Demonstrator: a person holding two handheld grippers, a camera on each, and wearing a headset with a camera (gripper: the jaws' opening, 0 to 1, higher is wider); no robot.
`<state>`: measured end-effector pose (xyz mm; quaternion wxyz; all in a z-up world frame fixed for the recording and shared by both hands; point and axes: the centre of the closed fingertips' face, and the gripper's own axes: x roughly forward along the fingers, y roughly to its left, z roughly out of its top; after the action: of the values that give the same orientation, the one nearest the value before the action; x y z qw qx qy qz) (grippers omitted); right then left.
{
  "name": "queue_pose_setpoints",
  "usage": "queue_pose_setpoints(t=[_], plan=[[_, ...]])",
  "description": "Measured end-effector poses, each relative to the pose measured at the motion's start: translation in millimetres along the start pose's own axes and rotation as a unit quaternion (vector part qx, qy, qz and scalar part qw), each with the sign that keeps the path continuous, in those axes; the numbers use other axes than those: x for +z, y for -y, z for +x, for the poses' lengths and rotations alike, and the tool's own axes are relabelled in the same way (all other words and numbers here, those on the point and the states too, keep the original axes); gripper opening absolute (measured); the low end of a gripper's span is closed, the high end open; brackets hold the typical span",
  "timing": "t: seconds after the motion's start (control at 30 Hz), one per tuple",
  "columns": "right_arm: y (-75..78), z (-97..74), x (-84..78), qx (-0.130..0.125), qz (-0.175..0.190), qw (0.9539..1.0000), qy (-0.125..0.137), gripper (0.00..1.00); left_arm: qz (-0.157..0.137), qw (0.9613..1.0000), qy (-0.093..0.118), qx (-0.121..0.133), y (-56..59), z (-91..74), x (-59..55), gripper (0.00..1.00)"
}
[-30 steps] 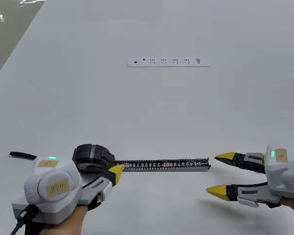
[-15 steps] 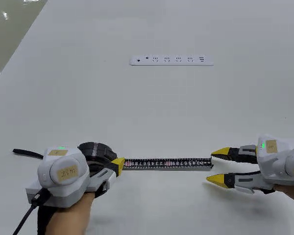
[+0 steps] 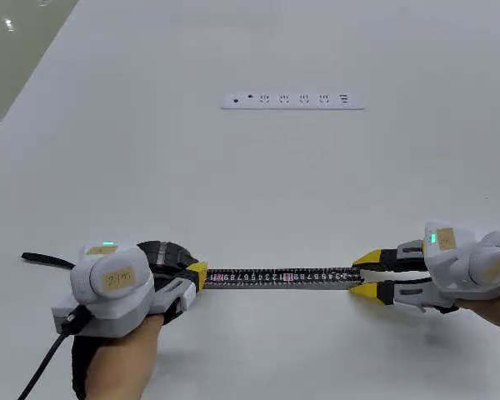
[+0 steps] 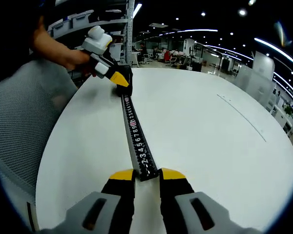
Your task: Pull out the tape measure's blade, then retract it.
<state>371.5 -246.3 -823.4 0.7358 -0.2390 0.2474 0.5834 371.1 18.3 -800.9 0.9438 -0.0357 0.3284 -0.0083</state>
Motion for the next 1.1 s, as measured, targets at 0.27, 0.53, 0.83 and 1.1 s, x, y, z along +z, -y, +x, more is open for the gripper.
queue_pose_setpoints(t=[0.27, 0.53, 0.83, 1.1], plan=[[1.2, -0.9, 0.3, -0.003, -0.007, 1.0000, 0.001, 0.13, -0.012, 0.9999, -0.005, -0.001, 2.7, 2.6, -2.0, 0.66], [4.2, -0.5, -1.1, -0.008, -0.010, 0.9999, 0.000, 0.12, -0.017, 0.9998, -0.001, 0.010, 1.3, 3.7, -1.6, 0.67], [3.8, -1.4, -2.7, -0.007, -0.010, 0.9999, -0.004, 0.11, -0.008, 0.9999, -0.006, 0.014, 0.6, 3.1, -2.6, 0.65], [1.7, -2.2, -1.4, -0.005, -0.013, 0.9999, -0.005, 0.11, 0.002, 0.9999, -0.008, 0.014, 0.0, 3.2, -3.5, 0.62]])
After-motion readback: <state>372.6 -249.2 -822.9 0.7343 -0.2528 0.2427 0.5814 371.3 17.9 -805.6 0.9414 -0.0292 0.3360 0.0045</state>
